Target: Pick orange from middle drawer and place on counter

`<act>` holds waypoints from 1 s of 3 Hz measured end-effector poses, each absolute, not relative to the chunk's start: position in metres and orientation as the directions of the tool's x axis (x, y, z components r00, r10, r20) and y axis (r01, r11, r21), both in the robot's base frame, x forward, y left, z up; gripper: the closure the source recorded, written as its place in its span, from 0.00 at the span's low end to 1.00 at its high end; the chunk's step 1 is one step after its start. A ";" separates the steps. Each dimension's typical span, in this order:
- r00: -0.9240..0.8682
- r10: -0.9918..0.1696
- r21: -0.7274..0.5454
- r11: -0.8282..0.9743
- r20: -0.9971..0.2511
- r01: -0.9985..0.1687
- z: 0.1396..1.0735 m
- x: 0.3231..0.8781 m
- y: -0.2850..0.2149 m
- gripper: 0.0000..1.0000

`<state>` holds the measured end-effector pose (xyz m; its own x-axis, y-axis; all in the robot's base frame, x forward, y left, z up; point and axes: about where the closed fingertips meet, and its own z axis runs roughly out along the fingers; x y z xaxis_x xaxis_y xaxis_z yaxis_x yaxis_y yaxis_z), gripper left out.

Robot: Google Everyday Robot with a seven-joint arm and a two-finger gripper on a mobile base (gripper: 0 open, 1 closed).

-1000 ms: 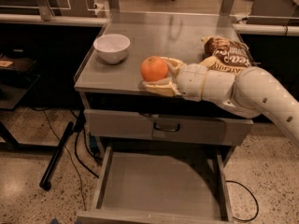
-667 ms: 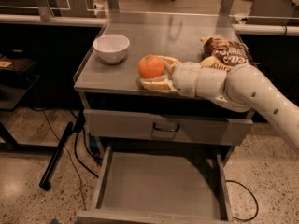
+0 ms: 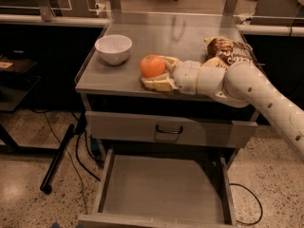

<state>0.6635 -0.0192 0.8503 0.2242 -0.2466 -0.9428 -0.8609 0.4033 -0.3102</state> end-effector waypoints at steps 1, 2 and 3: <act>0.214 -0.245 -0.300 0.402 -0.946 -0.865 0.847 0.672 -0.022 1.00; 0.168 -0.224 -0.250 0.419 -0.960 -0.873 0.830 0.670 -0.028 1.00; 0.163 -0.222 -0.245 0.420 -0.961 -0.874 0.833 0.670 -0.028 1.00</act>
Offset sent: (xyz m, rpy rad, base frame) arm 0.0033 -0.0213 -0.0455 0.0543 0.1169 -0.0346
